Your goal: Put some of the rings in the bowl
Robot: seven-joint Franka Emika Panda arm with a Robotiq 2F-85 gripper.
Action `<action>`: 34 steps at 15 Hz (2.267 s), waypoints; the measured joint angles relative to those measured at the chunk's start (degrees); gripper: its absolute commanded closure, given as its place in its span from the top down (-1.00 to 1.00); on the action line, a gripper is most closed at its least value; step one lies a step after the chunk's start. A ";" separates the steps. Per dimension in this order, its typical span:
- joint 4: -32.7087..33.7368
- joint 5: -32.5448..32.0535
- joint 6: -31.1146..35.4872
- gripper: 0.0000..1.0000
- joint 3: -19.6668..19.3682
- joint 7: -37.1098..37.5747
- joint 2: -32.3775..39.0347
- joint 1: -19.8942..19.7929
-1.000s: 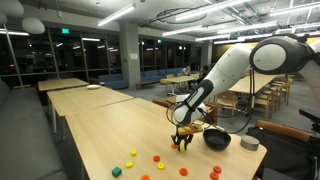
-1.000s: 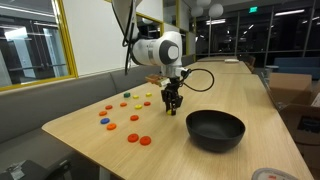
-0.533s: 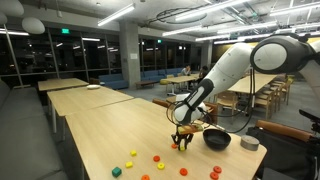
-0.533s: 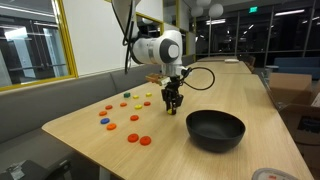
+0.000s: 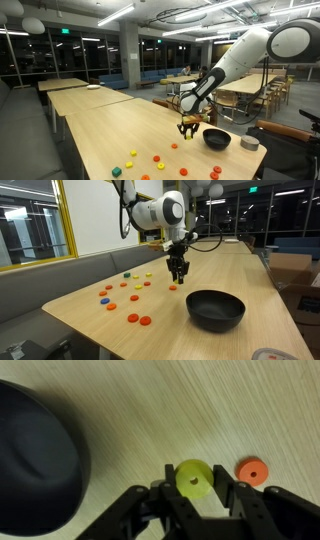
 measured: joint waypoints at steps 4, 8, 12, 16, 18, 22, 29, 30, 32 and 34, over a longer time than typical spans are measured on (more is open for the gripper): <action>-4.00 -4.56 -5.09 -0.55 -1.83 6.06 -5.83 -0.04; -9.10 -9.06 -6.54 -0.55 -2.42 13.51 -11.04 -0.97; -12.95 -12.61 -6.54 -0.54 -2.63 20.75 -14.07 -3.57; -13.90 -13.02 -6.32 -0.54 -3.01 23.17 -13.98 -7.44; -13.86 -12.99 -5.74 -0.54 -3.18 23.18 -13.37 -9.26; -12.50 -10.97 -3.73 0.62 -3.22 22.33 -10.77 -11.75; -4.72 -6.62 -1.93 1.00 -0.76 15.52 -4.96 -11.32; -3.49 -6.28 -1.50 1.00 -0.01 14.57 -4.44 -10.91; -0.73 -5.26 -1.16 1.00 1.73 12.54 -3.36 -9.72; 2.64 -3.74 -1.27 1.00 3.68 9.99 -1.65 -8.54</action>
